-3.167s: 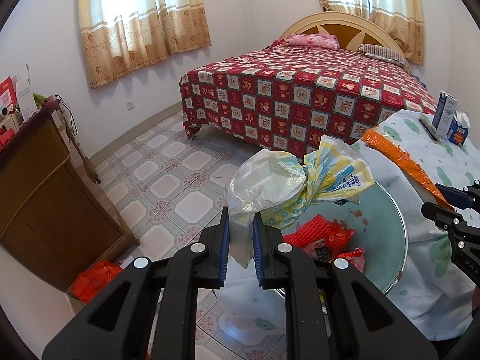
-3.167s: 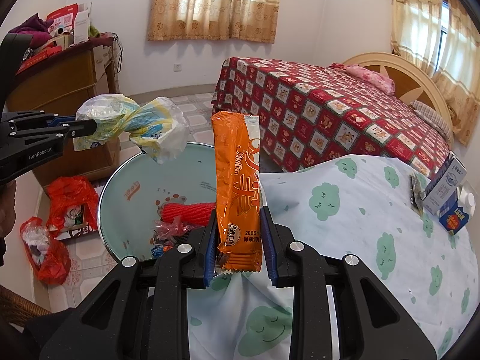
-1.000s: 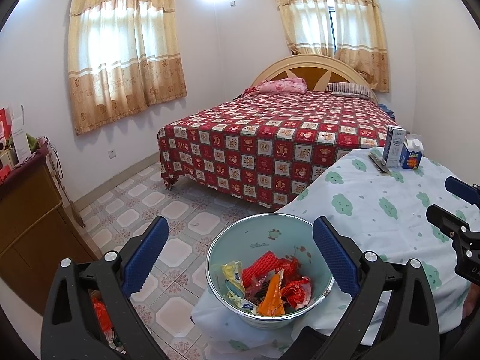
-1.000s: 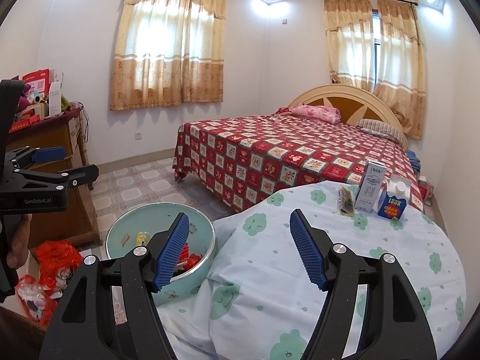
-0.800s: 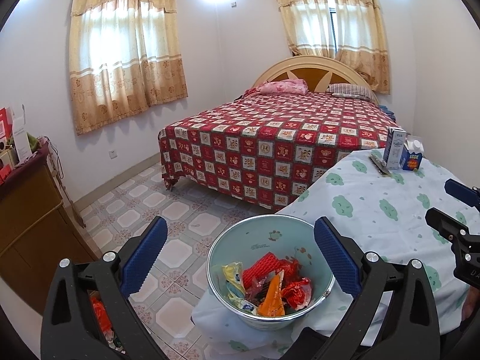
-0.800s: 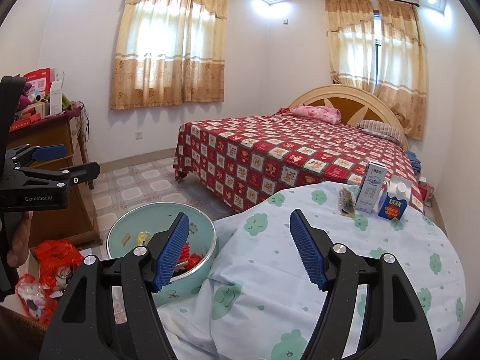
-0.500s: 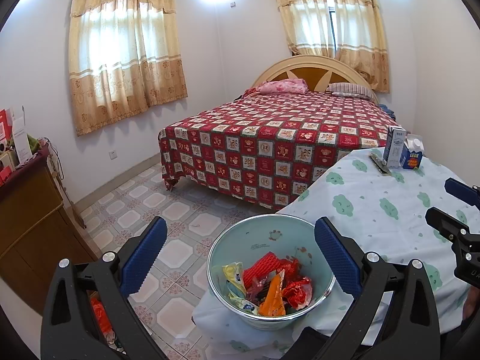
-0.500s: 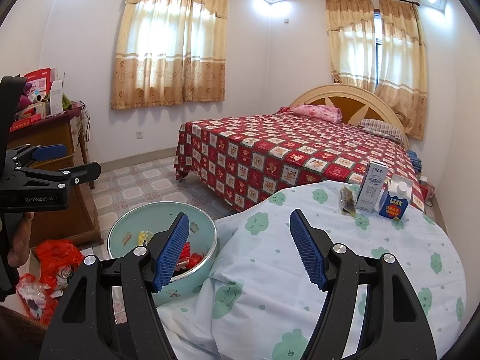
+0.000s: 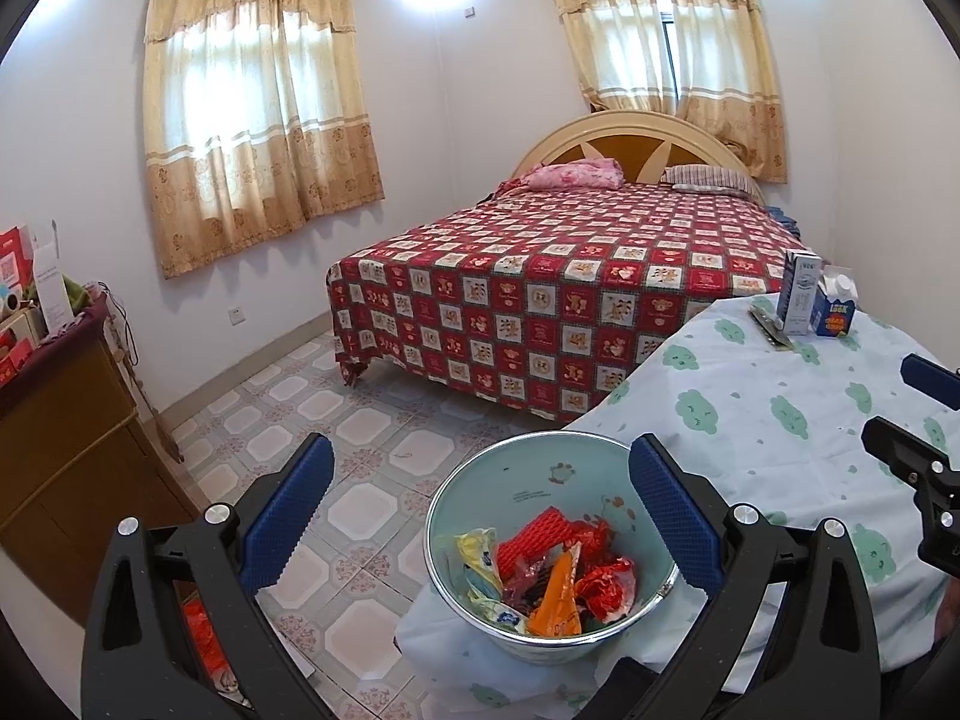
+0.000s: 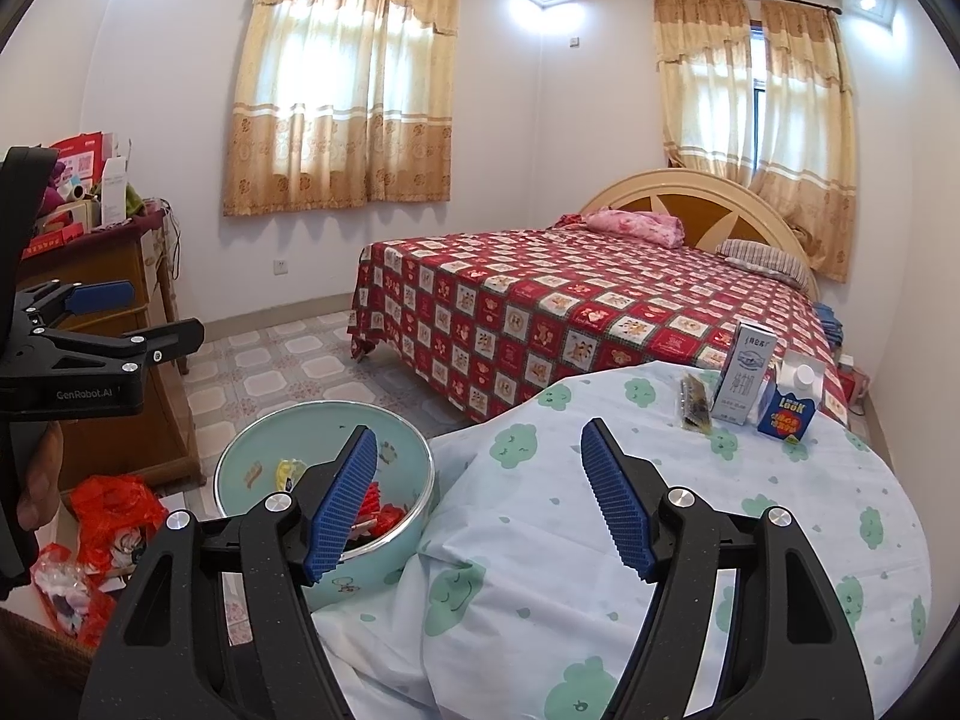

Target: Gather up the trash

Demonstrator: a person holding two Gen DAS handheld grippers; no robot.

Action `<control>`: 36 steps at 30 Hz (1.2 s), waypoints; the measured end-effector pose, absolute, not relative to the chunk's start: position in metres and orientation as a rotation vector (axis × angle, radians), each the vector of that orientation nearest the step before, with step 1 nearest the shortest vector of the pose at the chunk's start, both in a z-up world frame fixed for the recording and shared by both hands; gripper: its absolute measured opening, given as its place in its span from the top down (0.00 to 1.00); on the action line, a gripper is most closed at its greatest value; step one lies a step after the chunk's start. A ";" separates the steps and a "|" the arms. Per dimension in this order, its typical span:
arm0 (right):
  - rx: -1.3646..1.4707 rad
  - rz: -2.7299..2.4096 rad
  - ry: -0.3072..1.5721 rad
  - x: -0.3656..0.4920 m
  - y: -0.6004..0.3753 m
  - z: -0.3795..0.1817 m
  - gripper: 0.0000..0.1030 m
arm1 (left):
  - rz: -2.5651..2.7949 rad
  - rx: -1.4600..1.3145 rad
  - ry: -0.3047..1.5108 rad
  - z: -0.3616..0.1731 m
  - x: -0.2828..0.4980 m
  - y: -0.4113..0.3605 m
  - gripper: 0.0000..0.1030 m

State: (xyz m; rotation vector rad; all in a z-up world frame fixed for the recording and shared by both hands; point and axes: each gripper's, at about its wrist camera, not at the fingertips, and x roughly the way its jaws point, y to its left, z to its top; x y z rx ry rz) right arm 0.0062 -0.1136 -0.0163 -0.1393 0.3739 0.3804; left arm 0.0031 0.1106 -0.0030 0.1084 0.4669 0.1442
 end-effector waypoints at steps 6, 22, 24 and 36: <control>-0.141 0.367 0.351 0.004 -0.116 -0.013 0.22 | 0.147 0.113 0.470 -0.004 0.004 0.109 0.06; -0.136 0.367 0.350 0.003 -0.120 -0.013 0.22 | 0.166 0.125 0.485 -0.008 0.008 0.106 0.06; -0.132 0.366 0.357 0.004 -0.122 -0.014 0.22 | 0.168 0.126 0.482 -0.008 0.007 0.106 0.06; -0.028 0.130 0.671 0.095 -0.209 -0.054 0.15 | 0.128 0.107 0.510 -0.011 0.008 0.105 0.06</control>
